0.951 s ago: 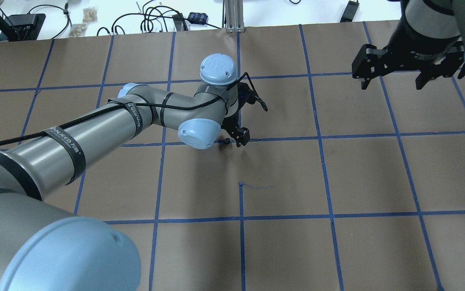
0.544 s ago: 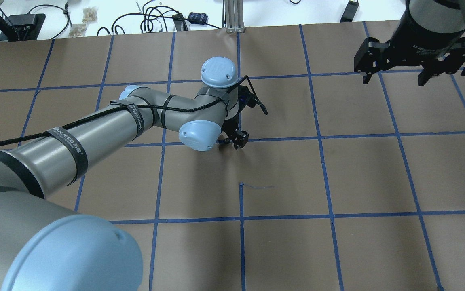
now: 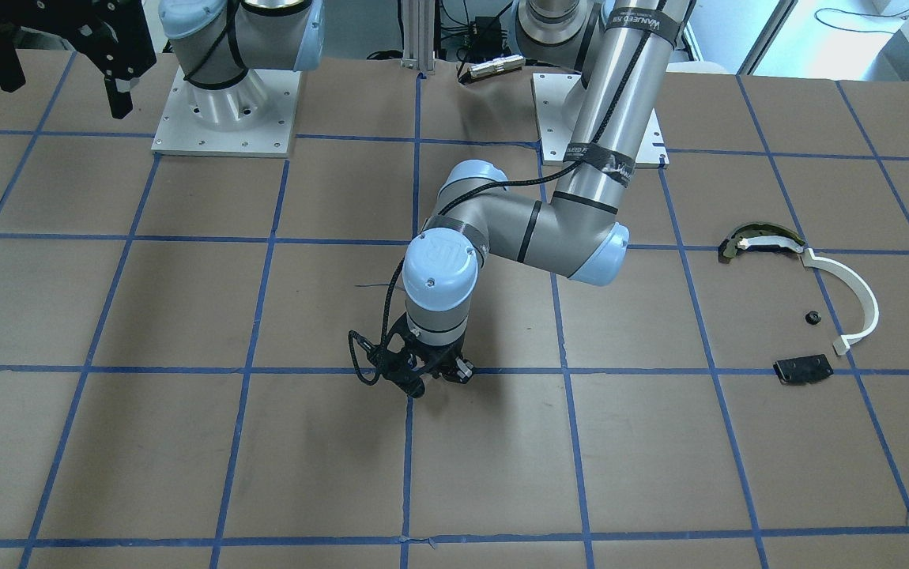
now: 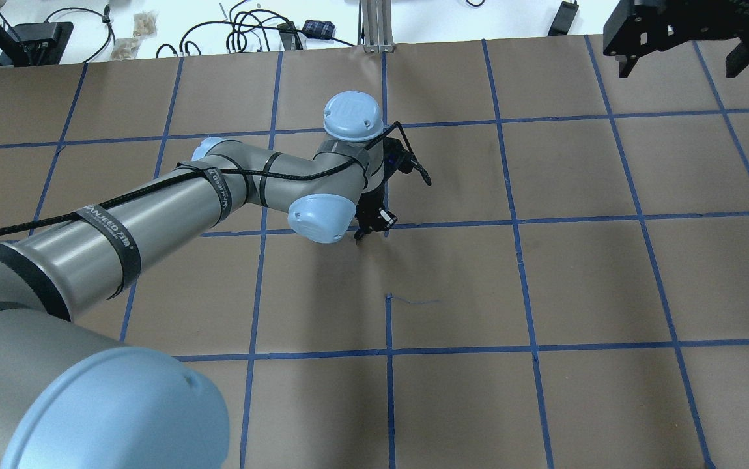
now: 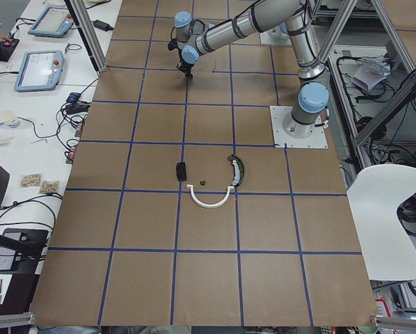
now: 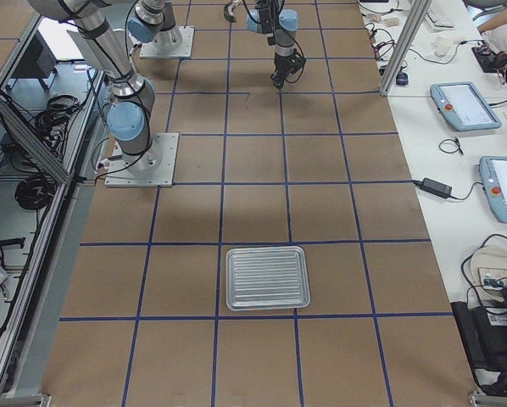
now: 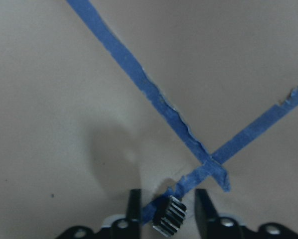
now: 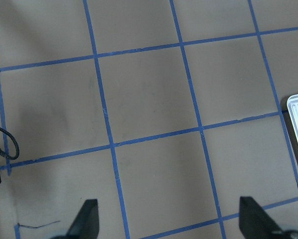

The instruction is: Place bearing gear from tray to pile

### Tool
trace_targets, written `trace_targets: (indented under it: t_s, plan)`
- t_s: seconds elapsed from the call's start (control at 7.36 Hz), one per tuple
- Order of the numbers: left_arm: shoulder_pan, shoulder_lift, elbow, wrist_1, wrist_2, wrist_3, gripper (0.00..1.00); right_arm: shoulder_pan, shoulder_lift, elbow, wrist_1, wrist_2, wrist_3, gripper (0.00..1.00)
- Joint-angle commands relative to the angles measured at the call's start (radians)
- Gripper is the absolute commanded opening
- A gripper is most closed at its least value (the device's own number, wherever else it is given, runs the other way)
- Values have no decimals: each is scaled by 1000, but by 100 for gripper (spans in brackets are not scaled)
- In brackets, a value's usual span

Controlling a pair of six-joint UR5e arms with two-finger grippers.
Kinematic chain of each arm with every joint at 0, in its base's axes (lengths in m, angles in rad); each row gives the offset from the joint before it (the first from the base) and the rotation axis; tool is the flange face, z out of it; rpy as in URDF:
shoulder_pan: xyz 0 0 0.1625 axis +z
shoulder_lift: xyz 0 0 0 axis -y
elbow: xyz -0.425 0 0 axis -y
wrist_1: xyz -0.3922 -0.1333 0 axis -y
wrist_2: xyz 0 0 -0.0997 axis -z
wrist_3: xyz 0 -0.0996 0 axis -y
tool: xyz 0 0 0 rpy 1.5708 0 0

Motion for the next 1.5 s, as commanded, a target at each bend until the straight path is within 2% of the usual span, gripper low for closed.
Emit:
trace_targets:
  t_s: [0.0, 0.14, 0.41, 0.68, 0.82, 1.09, 1.36]
  plan:
    - [33, 45, 21, -45, 13, 19, 0, 2, 13, -15, 33, 3, -2, 100]
    - [109, 73, 39, -121, 12, 59, 0, 2, 38, -15, 27, 24, -4, 100]
    - [132, 107, 33, -183, 10, 78, 0, -2, 50, -22, 27, 41, -2, 100]
    - [88, 106, -12, -193, 15, 64, 99, -1, 62, -9, 32, 107, -7, 100]
    - [63, 112, -43, -194, 19, 62, 100, -1, 62, 5, 45, 121, -5, 100]
    - [61, 115, -85, -196, 19, 49, 100, -1, 53, 109, 24, 161, -7, 100]
    - [63, 92, -94, -193, 19, 49, 100, 1, 65, 143, 6, 143, -7, 100]
